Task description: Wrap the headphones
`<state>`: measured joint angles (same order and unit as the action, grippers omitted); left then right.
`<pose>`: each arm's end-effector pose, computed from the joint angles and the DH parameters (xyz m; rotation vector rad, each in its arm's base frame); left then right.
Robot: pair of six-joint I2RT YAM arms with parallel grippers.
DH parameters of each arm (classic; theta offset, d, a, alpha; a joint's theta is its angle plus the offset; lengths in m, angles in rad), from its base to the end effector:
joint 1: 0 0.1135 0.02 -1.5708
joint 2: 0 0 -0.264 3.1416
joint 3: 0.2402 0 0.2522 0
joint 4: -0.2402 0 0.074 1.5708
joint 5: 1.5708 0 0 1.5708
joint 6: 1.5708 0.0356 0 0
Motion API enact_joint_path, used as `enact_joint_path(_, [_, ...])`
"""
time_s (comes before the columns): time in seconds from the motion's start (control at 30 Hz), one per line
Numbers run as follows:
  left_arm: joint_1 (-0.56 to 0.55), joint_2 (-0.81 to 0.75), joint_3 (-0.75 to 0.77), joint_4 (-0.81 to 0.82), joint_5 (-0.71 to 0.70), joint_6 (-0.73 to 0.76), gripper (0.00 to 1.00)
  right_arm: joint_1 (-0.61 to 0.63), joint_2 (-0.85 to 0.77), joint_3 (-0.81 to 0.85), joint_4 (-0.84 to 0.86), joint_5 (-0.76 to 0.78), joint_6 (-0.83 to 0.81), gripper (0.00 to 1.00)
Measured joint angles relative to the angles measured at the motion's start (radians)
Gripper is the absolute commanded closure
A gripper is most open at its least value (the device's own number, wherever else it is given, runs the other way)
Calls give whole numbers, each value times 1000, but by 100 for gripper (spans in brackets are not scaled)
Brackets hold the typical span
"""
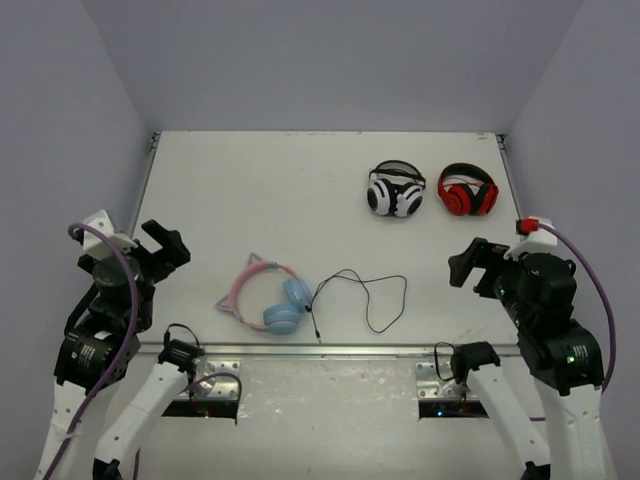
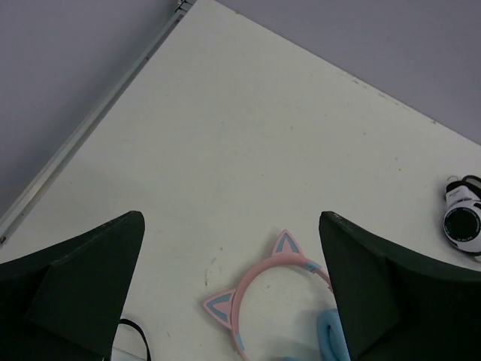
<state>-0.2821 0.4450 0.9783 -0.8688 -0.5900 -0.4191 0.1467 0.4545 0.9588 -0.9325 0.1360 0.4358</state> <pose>0.0631 0.0023 0.3692 -0.5128 1.7760 0.0748 0.0677 0.0051 0.3549 0.3749 1.9673 0.2388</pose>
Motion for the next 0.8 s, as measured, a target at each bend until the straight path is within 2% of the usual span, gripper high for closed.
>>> enact_joint_path(0.13, [0, 15, 6, 3, 40, 43, 0, 0, 2, -16, 24, -14, 0, 1])
enact_joint_path(0.23, [0, 99, 27, 22, 153, 99, 0, 0, -6, -68, 93, -84, 0, 1])
enact_joint_path(0.4, [-1, 428, 45, 103, 375, 174, 0, 0, -11, -207, 222, -229, 12, 1])
enact_joint_path(0.5, [-7, 648, 42, 147, 476, 202, 0, 0, 31, -227, 266, -279, 18, 1])
enact_joint_path(0.63, [-13, 885, -8, 169, 487, 217, 0, 0, 90, -227, 332, -325, 19, 1])
enact_joint_path(0.8, [-13, 1031, -63, 180, 510, 227, 7, 0, 112, -226, 365, -348, 5, 1])
